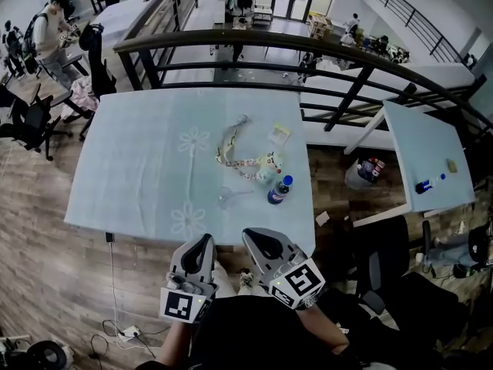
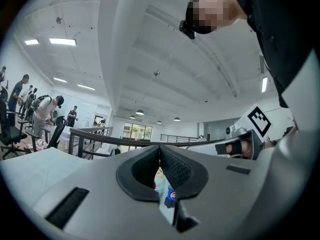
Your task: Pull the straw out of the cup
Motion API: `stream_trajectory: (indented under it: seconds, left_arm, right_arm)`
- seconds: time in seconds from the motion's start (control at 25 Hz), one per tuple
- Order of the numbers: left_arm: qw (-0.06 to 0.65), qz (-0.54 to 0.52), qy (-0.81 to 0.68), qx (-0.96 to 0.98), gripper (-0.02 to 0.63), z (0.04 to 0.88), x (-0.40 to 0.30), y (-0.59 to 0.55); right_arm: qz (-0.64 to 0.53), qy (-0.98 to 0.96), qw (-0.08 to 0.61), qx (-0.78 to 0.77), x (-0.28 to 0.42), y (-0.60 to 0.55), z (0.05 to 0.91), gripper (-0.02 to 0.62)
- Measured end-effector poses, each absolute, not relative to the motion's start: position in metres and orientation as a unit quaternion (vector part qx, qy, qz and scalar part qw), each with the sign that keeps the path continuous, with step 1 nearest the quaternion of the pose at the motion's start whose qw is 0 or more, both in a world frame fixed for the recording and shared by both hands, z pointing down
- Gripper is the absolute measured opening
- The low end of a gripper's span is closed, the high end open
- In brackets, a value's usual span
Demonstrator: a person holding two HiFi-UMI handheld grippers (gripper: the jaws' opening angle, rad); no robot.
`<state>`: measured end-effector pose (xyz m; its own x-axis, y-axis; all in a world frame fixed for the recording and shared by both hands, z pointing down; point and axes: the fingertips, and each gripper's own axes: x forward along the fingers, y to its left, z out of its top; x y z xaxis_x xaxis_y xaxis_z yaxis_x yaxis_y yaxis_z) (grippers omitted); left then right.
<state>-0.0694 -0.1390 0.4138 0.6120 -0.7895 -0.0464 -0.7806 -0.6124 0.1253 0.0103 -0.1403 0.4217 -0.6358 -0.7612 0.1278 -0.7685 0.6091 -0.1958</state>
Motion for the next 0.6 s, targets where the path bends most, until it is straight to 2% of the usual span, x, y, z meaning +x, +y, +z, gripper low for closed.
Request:
stream_trajectory:
  seconds: [0.6]
  left_arm:
    - [0.024,-0.044,-0.357,0.933,0.014,0.401,-0.055,-0.241]
  right_arm:
    - [0.124,-0.853,0.001,0.507,0.022,-0.226,0.413,0.008]
